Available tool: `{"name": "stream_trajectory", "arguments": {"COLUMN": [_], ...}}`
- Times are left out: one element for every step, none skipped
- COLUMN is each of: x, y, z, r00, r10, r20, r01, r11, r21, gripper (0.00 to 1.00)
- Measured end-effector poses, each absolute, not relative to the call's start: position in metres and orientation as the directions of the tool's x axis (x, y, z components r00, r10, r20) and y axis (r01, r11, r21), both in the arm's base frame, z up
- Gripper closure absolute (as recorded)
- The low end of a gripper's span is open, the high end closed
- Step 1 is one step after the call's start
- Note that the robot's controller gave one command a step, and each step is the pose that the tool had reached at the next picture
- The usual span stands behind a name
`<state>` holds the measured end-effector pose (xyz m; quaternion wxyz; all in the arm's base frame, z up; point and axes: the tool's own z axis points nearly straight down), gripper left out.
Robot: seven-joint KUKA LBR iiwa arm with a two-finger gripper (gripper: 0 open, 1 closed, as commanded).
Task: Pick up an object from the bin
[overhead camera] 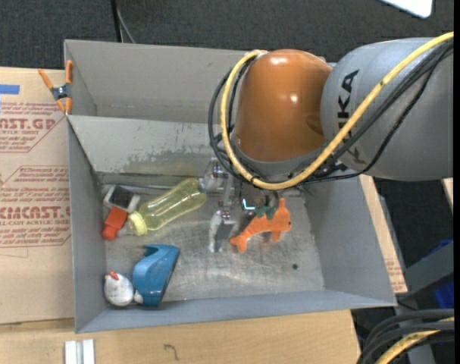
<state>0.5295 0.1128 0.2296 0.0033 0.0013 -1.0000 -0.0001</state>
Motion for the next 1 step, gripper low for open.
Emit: {"name": "stream_trajectory", "arguments": {"x": [0.5311], "y": [0.1121], "z": [0.2341], "r00": [-1.000], "r10": [-0.001], "r20": [-0.001], "r01": [-0.001], "r11": [1.000], "r21": [0.001], "gripper": [0.00]}}
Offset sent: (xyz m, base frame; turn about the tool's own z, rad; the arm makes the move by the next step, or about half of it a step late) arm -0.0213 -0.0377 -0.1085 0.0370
